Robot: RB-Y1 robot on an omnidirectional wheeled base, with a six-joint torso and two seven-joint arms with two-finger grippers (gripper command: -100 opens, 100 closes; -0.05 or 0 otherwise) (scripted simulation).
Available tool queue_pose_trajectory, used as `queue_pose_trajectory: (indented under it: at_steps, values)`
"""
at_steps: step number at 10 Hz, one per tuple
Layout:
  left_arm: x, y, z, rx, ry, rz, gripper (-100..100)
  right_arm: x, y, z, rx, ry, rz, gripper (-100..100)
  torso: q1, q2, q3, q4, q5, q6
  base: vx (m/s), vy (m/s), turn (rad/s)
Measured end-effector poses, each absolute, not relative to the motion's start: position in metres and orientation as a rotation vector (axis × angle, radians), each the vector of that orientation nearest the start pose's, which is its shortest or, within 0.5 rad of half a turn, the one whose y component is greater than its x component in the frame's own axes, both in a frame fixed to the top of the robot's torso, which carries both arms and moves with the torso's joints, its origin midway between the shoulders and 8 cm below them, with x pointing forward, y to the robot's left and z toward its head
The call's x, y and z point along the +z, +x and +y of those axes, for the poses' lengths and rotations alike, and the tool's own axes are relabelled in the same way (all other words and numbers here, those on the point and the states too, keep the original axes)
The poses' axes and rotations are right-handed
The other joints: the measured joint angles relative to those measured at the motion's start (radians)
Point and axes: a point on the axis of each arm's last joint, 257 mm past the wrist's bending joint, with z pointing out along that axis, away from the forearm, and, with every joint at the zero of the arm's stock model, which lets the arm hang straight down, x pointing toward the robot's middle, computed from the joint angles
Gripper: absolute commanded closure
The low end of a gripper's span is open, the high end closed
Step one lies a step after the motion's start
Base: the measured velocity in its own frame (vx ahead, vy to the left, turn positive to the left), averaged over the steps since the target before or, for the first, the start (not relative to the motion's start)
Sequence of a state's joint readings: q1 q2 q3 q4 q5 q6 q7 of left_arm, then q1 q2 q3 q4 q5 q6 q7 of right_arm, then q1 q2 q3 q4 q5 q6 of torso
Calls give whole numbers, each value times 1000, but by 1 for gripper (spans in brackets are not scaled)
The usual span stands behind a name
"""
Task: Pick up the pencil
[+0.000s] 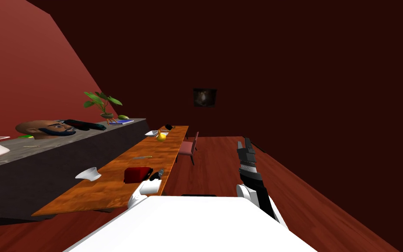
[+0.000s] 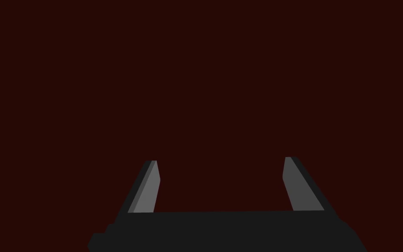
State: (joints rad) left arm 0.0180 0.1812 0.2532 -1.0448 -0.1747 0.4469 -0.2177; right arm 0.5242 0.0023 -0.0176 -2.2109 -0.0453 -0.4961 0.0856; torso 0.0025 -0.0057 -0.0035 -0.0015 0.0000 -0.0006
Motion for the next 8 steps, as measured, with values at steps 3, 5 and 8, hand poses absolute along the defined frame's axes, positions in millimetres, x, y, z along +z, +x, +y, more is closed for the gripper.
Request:
queue_pose_trajectory:
  at_steps: [3,5,8]
  values:
    - [-559,331,449,-30,-1697,1906,-100,-15,352,-298,1202,729,668,0,0,-1,-1,0,0,0,108,19,13]
    - [-569,320,447,-3,-1749,1928,-100,-15,352,-298,1202,729,668,0,1,-1,0,0,0,0,103,34,14]
    - [-584,304,445,31,-1810,1955,-100,-15,352,-298,1202,729,668,0,0,2,1,1,0,0,61,26,11]
